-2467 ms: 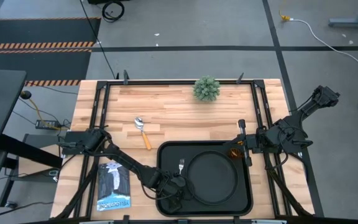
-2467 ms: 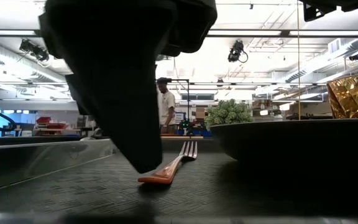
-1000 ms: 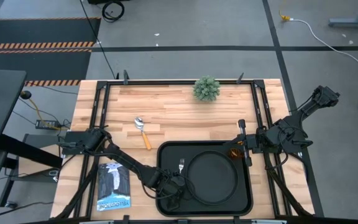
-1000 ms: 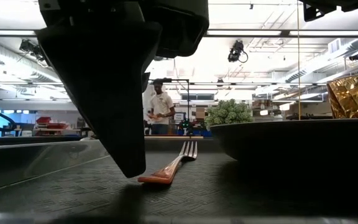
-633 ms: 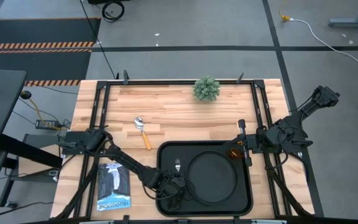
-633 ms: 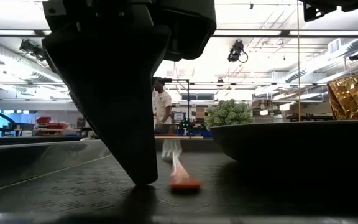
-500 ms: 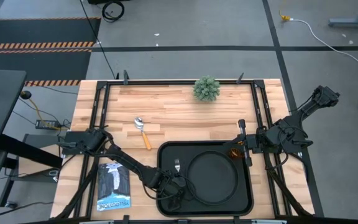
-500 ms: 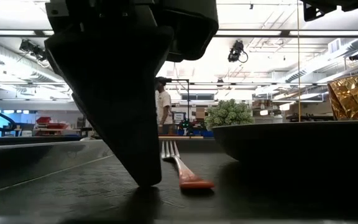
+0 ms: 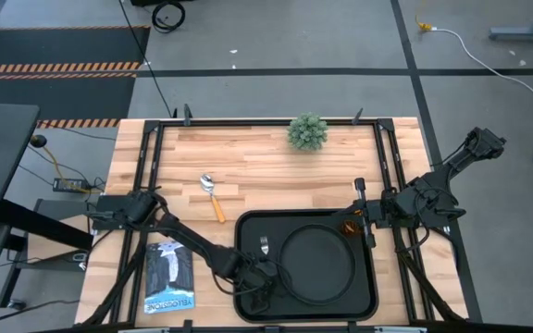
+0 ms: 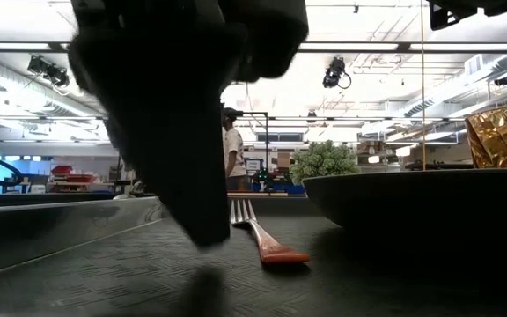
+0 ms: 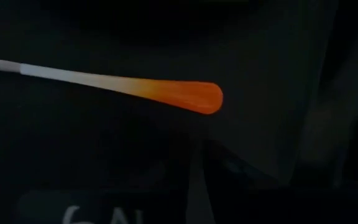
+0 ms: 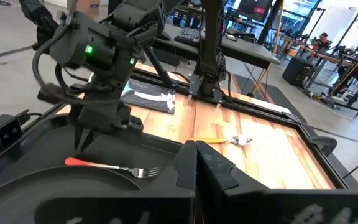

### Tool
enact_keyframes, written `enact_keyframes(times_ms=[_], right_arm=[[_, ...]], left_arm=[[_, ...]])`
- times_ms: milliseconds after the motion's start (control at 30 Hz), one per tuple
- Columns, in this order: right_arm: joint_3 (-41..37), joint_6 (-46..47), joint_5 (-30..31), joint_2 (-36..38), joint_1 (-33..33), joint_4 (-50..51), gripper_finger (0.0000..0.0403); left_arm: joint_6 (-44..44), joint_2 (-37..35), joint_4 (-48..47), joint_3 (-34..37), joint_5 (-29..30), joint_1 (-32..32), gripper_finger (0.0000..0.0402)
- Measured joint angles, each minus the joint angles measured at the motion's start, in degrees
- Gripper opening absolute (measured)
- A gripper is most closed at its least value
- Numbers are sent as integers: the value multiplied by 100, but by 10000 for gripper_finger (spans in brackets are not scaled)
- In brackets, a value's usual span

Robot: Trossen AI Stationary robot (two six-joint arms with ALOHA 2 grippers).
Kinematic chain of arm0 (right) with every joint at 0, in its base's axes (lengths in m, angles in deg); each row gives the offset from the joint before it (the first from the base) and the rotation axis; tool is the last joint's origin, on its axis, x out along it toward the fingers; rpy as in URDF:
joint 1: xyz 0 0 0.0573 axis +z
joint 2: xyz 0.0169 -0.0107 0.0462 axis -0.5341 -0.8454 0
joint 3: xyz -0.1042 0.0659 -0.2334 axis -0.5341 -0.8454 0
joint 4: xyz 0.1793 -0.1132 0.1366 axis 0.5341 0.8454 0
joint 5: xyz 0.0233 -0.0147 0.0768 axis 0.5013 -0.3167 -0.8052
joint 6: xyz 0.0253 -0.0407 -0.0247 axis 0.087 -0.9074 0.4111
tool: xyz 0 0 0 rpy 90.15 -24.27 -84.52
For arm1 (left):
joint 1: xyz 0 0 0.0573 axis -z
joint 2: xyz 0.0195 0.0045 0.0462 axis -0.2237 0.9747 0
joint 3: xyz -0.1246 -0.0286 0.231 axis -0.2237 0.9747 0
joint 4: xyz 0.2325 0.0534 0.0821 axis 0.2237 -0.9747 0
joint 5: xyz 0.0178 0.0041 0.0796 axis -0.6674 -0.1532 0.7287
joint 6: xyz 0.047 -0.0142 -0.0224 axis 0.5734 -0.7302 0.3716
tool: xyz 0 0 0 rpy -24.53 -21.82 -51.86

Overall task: Pick and place plate/cup/fork/spoon on tray
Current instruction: Put the yellow spoon to the left orange fork on the black tray

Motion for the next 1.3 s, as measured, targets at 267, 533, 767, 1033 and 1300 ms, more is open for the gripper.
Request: enact_keyframes(times_ms=[267,533,767,1033,1300], right_arm=[[0,0,2,0,1,-28,6],[0,65,-68,0,1,-35,6],[0,46,-67,2,0,-32,6],[0,1,-66,2,1,-31,6],[1,-13,-55,1,0,4,6]], left_arm=[[-1208,-789,-364,-9,169,-206,50],[-3186,-1217,-3080,-12,1751,-436,50],[-3681,-1217,-4490,356,1629,-765,44],[-3068,-1393,-4827,771,1782,-1108,6],[-3855,-2950,-4540,2140,2576,-1203,6]])
